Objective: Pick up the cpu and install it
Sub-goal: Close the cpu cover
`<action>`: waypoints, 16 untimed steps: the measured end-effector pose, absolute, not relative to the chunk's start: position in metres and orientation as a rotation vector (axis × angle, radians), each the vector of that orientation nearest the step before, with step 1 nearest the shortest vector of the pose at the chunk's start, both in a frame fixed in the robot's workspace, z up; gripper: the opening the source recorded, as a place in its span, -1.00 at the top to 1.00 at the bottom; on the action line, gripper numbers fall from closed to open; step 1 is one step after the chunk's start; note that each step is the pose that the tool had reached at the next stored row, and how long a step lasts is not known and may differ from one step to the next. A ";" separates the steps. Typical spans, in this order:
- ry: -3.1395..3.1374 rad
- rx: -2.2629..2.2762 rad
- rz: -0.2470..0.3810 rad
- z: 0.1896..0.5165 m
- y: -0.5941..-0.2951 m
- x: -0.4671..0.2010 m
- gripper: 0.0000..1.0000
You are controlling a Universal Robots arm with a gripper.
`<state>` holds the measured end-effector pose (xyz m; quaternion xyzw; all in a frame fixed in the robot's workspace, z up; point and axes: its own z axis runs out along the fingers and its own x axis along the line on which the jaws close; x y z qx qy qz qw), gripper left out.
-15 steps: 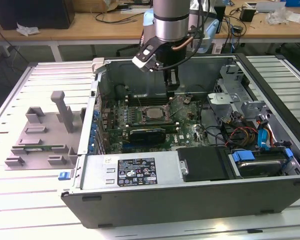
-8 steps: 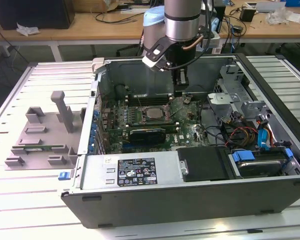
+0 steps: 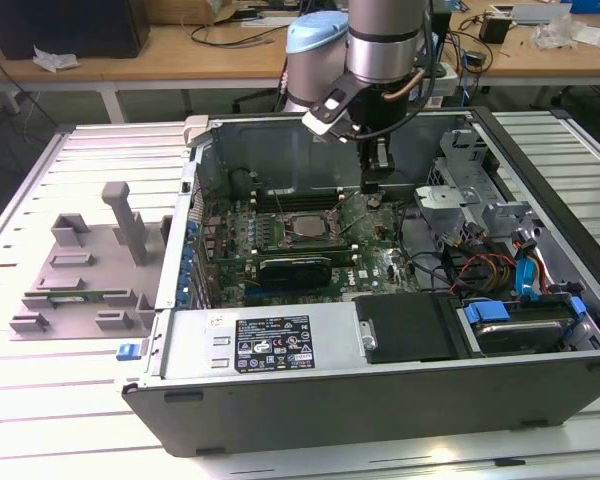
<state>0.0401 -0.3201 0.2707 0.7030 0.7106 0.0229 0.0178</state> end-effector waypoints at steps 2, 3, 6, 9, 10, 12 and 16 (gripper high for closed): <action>2.208 2.184 0.069 0.267 -0.320 0.043 0.79; 2.209 2.185 0.069 0.265 -0.320 0.044 0.79; 2.211 2.187 0.064 0.261 -0.320 0.047 0.79; 2.213 2.189 0.059 0.258 -0.320 0.051 0.79; 2.213 2.190 0.059 0.256 -0.320 0.052 0.79; 2.213 2.190 0.059 0.252 -0.320 0.052 0.79; 2.209 2.195 0.060 0.247 -0.320 0.051 0.79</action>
